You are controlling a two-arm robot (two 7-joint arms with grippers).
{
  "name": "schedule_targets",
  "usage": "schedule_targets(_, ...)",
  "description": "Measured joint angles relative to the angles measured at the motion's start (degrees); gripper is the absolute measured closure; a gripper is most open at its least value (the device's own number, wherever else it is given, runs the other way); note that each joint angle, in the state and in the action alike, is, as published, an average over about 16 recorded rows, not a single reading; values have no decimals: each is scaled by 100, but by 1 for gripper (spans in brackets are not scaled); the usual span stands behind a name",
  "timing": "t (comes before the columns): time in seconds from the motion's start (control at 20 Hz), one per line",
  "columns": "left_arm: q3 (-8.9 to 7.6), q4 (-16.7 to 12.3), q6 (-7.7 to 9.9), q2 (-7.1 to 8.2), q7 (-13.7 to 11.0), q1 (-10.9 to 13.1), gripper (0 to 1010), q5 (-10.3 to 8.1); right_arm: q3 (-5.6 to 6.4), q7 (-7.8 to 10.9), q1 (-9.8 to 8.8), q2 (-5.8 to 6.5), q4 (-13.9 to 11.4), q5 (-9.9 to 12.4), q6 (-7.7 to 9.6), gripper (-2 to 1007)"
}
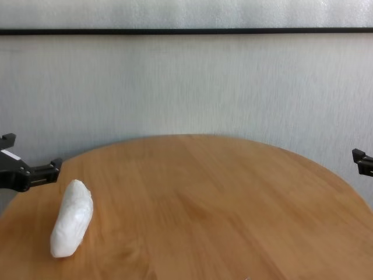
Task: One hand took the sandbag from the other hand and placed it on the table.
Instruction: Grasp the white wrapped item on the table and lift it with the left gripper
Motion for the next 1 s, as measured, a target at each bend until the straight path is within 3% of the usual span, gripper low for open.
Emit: schedule_targets(1.0,0,0,0,0,0,0,11,0,0,0,0,0,0,0,0,0)
